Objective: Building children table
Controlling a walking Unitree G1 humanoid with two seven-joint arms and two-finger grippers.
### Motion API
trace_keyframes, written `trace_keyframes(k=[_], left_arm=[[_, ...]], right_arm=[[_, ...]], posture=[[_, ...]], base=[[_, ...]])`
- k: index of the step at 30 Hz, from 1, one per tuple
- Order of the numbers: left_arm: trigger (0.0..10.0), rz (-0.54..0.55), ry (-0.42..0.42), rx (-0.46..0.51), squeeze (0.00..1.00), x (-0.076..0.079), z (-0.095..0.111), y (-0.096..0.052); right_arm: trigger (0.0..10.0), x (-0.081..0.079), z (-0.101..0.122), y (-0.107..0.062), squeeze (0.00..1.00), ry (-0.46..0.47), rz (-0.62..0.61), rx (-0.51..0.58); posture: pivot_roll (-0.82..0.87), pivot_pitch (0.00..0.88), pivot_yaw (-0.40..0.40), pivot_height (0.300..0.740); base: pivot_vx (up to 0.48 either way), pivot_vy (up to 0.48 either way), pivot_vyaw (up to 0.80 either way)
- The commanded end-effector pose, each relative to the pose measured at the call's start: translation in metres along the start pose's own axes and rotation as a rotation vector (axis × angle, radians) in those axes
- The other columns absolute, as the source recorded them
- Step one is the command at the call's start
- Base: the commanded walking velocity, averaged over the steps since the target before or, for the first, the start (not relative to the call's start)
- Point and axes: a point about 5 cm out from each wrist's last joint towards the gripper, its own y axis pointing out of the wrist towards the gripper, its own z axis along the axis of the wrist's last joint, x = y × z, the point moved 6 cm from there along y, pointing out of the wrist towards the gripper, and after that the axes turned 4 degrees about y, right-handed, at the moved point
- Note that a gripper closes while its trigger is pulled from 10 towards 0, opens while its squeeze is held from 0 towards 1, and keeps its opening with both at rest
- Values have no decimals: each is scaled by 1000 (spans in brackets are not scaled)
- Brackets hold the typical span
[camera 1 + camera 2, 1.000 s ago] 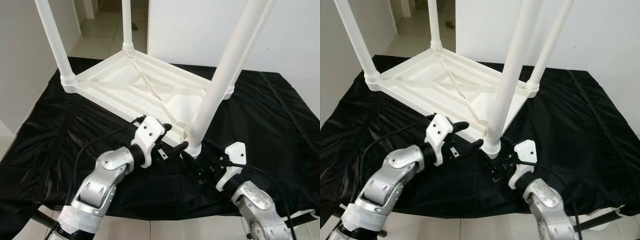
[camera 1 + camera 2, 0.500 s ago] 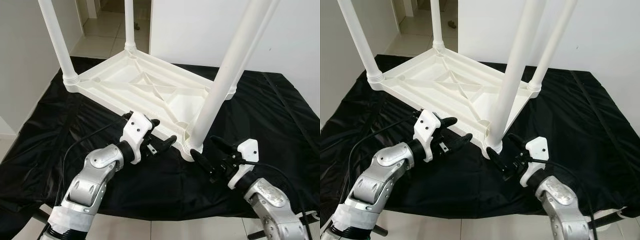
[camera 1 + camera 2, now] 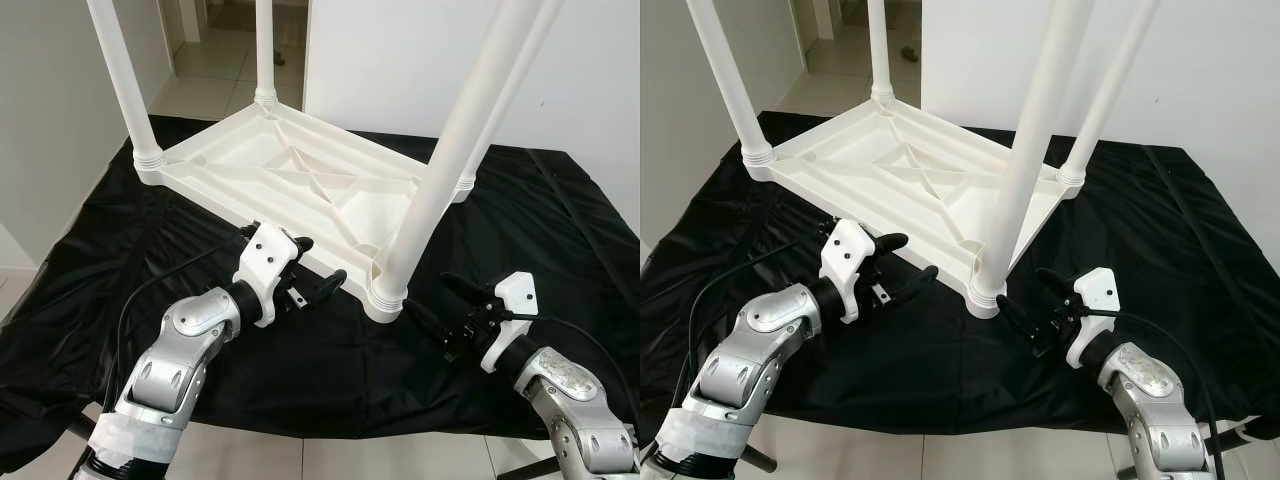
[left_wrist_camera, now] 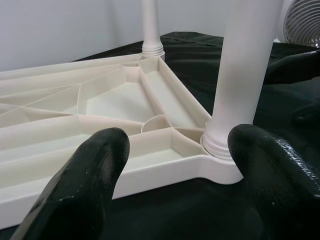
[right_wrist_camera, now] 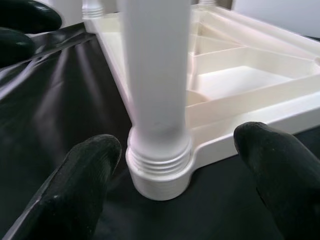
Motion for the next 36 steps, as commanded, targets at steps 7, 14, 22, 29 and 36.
trace_keyframes(k=[7, 14, 22, 29, 36], left_arm=[[10000, -15, 7, 10, 0, 5, 4, -1], [10000, -50, 1, 2, 0, 10, 2, -1], [10000, -163, -21, -14, 0, 45, -1, -4], [10000, -180, -32, -17, 0, 54, 1, -8], [10000, -178, -39, -14, 0, 61, 4, -8]], right_arm=[[10000, -1, -8, 5, 0, -23, 122, -57], [10000, 1, -9, 10, 0, -28, 137, -58], [10000, -3, -16, 47, 0, -33, 230, -55], [10000, -3, -19, 66, 0, -27, 243, -58], [10000, -1, -22, 86, 0, -6, 252, -55]], posture=[[-11, 44, -65, 740], [-10, 44, -62, 740], [29, 58, -71, 740], [57, 69, -96, 740], [83, 86, -115, 740]], base=[[0, 0, 0], [0, 0, 0], [0, 0, 0], [0, 0, 0], [0, 0, 0]])
